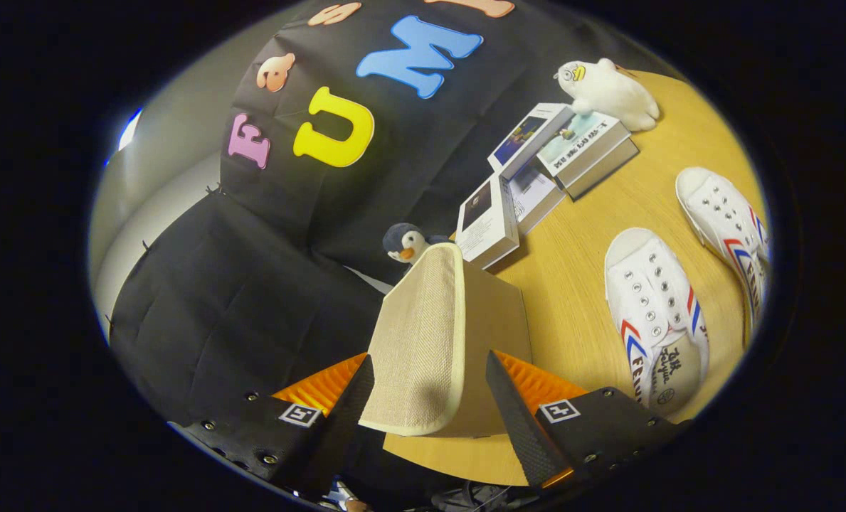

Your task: Open the storage box then place both shoes into the box .Put the left shoe in first, then the right shoe, with the right side of both shoes facing outward in a uniform manner.

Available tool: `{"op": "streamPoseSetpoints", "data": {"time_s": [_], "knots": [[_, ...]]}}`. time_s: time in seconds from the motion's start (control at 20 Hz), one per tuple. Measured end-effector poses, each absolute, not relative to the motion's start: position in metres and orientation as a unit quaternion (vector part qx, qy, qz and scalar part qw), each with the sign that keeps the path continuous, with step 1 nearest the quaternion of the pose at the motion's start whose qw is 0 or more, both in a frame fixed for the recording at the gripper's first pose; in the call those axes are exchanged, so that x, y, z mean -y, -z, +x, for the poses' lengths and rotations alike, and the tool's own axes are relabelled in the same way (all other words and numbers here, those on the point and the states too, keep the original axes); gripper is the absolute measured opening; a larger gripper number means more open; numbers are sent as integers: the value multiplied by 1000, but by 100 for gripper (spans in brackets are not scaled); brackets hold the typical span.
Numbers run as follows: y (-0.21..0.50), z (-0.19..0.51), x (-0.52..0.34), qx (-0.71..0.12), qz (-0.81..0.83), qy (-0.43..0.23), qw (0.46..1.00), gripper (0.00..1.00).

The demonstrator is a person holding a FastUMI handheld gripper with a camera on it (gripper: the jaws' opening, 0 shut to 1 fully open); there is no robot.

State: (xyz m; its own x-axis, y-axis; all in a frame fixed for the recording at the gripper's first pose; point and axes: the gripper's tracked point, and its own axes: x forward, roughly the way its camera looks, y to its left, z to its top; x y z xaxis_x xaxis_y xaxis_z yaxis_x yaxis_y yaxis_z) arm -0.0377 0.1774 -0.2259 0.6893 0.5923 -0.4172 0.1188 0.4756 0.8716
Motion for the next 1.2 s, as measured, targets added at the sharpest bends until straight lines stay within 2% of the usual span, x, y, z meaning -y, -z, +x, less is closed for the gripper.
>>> {"op": "streamPoseSetpoints", "data": {"time_s": [0.3, 0.35, 0.5, 0.55, 0.6, 0.7, 0.75, 1.2], "knots": [[234, -42, -193, -389, 536, -158, 733, 92], [235, -44, -197, -396, 538, -163, 726, 84], [240, -50, -199, -415, 529, -161, 722, 81], [238, -46, -202, -414, 536, -166, 717, 43], [233, -51, -206, -422, 538, -181, 707, 37], [225, -47, -192, -409, 534, -173, 719, 37], [224, -44, -195, -405, 536, -174, 720, 7], [151, -31, -207, -381, 513, -235, 733, 7]]}}
